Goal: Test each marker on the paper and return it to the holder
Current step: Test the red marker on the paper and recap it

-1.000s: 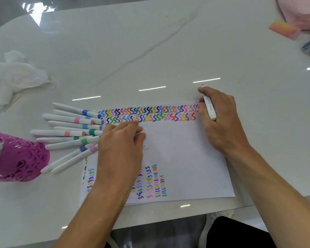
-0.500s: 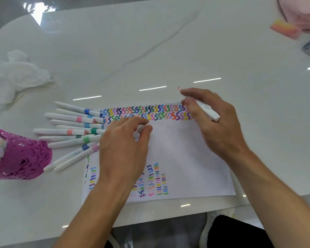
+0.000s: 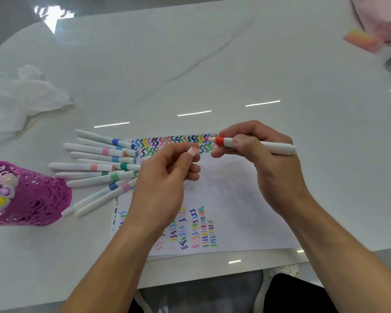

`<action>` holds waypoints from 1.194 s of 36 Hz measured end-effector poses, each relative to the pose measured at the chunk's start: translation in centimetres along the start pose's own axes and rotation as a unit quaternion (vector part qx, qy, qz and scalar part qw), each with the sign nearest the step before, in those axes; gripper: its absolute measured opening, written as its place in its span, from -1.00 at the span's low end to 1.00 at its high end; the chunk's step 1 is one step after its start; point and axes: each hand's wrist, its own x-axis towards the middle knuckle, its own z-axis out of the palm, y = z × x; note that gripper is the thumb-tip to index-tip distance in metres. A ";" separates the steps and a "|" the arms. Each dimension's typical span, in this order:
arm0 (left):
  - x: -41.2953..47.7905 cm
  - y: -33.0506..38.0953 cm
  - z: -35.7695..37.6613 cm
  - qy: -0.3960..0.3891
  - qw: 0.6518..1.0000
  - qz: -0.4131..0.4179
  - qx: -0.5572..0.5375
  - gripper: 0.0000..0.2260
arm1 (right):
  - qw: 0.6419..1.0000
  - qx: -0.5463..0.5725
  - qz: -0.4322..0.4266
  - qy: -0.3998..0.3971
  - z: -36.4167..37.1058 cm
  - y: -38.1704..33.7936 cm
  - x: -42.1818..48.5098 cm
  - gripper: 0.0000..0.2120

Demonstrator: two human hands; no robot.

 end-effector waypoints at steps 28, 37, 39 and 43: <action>-0.2 0.1 0.2 -0.061 0.997 0.013 0.044 -0.78 | 0.997 -0.053 0.038 -0.038 0.6 0.3 0.1 -0.84; 0.0 0.1 -0.4 -0.018 1.000 0.015 -0.019 -0.85 | 0.996 0.062 0.056 -0.041 1.0 0.3 0.0 -0.85; 0.0 0.1 -0.4 -0.008 1.000 0.022 -0.011 -0.85 | 0.995 0.071 0.064 -0.042 1.2 0.6 -0.1 -0.87; -0.1 0.2 -0.4 0.005 1.000 0.030 -0.003 -0.84 | 0.992 0.092 0.070 -0.049 1.6 1.0 0.0 -0.86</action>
